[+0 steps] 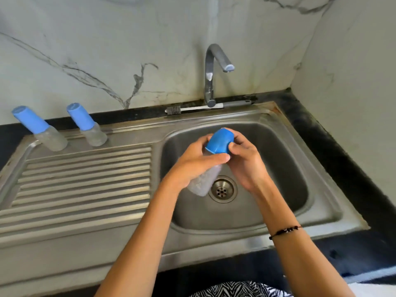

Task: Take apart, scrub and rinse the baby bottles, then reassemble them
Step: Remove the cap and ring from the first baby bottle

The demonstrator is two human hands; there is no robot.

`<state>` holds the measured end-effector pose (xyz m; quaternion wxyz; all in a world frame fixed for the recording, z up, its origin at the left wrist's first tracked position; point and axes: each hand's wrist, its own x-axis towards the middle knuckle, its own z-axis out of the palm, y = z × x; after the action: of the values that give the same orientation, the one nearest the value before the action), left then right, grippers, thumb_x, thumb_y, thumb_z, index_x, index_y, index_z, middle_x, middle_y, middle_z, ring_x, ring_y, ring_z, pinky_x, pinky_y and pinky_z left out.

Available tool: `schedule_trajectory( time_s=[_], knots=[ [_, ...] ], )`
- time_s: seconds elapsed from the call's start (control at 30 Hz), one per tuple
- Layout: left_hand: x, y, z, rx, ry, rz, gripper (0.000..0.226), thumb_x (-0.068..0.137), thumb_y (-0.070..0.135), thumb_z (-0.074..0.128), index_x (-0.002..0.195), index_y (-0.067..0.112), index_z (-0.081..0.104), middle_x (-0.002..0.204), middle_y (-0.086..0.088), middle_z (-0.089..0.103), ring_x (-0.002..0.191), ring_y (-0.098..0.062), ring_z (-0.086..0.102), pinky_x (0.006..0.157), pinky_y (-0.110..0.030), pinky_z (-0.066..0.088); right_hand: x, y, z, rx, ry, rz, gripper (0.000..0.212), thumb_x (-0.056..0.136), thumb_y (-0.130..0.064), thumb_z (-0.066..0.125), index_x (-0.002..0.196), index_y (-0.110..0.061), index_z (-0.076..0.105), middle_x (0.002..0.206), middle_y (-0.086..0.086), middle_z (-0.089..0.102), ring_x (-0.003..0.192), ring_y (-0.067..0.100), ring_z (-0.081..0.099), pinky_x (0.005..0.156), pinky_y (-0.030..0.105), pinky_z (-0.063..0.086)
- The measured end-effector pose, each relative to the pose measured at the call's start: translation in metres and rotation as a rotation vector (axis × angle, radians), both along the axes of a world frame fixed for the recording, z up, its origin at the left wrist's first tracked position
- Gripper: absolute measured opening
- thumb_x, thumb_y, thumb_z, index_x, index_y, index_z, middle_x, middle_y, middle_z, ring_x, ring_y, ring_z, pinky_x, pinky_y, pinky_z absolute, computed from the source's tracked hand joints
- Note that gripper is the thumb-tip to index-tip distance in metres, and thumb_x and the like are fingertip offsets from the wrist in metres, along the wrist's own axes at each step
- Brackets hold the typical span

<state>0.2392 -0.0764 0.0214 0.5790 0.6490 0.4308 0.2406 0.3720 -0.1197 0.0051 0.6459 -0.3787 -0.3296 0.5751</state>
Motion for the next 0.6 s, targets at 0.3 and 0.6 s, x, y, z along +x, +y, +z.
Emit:
schedule_trajectory(
  time_s=[0.3, 0.6],
  knots=[
    [0.090, -0.030, -0.010, 0.219, 0.538, 0.078, 0.094, 0.078, 0.030, 0.067, 0.152, 0.020, 0.010, 0.126, -0.002, 0.059, 0.119, -0.022, 0.053, 0.095, -0.035, 0.045, 0.048, -0.004, -0.003, -0.352, -0.075, -0.205, 0.019, 0.079, -0.002, 0.066, 0.095, -0.009, 0.057, 0.079, 0.008, 0.060, 0.064, 0.013, 0.062, 0.059, 0.024, 0.053],
    [0.062, -0.019, -0.033, -0.467, -0.100, 0.157, 0.080, 0.085, 0.004, 0.065, 0.147, 0.027, 0.020, 0.077, -0.008, 0.070, 0.064, -0.020, 0.066, 0.071, -0.032, 0.055, 0.093, 0.031, -0.007, -0.366, 0.439, -0.116, 0.002, 0.068, -0.015, 0.049, 0.069, -0.017, 0.049, 0.062, 0.002, 0.055, 0.062, 0.019, 0.053, 0.075, 0.034, 0.043]
  ],
)
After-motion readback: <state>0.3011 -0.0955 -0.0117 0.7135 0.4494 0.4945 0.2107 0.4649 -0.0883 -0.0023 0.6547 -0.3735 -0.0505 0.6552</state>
